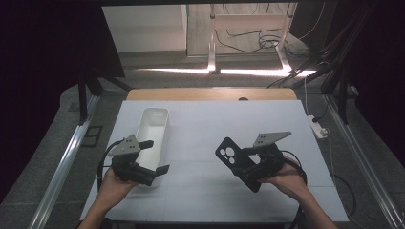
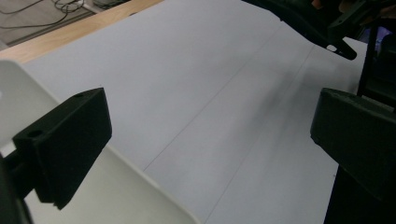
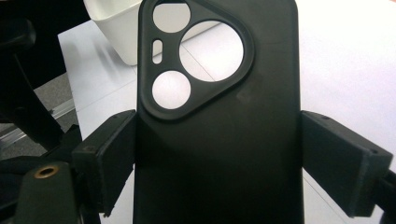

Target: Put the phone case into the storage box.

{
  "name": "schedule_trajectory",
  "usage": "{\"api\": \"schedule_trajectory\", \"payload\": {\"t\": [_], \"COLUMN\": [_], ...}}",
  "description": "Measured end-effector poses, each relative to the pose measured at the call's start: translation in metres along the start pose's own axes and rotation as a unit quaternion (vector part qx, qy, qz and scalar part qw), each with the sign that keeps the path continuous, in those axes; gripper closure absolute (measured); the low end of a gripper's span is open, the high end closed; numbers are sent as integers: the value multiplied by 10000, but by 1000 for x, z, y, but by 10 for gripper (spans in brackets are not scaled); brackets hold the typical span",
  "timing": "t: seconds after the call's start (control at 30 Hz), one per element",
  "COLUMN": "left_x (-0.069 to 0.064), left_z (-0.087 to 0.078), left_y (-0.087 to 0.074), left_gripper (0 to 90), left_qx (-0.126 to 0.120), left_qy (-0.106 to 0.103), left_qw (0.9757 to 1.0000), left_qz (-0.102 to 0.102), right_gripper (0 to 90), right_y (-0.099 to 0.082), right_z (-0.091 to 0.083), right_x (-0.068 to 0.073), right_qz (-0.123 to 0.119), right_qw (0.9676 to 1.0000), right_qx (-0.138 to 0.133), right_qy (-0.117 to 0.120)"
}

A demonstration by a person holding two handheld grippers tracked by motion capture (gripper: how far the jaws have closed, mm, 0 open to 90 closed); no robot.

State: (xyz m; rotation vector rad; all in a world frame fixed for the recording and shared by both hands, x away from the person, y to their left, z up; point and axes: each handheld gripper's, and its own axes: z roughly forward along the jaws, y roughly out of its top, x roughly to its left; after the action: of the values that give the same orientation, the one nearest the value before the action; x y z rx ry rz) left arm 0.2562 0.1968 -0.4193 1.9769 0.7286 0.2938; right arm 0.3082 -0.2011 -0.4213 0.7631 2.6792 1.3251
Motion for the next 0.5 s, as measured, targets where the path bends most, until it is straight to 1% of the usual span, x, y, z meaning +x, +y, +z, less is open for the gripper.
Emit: {"api": "schedule_trajectory", "payload": {"t": [0.17,0.37,0.5], "left_x": [0,1,1], "left_z": [8,18,24], "left_y": [6,16,21], "left_gripper": [0,0,0], "left_qx": [35,25,36], "left_qy": [-70,-277,-338], "left_qw": [9999,9994,9991], "left_qz": [83,192,257], "right_gripper": [148,148,148], "right_y": [3,10,14], "right_z": [4,9,11], "right_x": [0,2,4], "right_qz": [-62,-166,-198], "right_qw": [10000,9997,9994], "right_qx": [8,0,-12], "right_qy": [72,194,268]}}
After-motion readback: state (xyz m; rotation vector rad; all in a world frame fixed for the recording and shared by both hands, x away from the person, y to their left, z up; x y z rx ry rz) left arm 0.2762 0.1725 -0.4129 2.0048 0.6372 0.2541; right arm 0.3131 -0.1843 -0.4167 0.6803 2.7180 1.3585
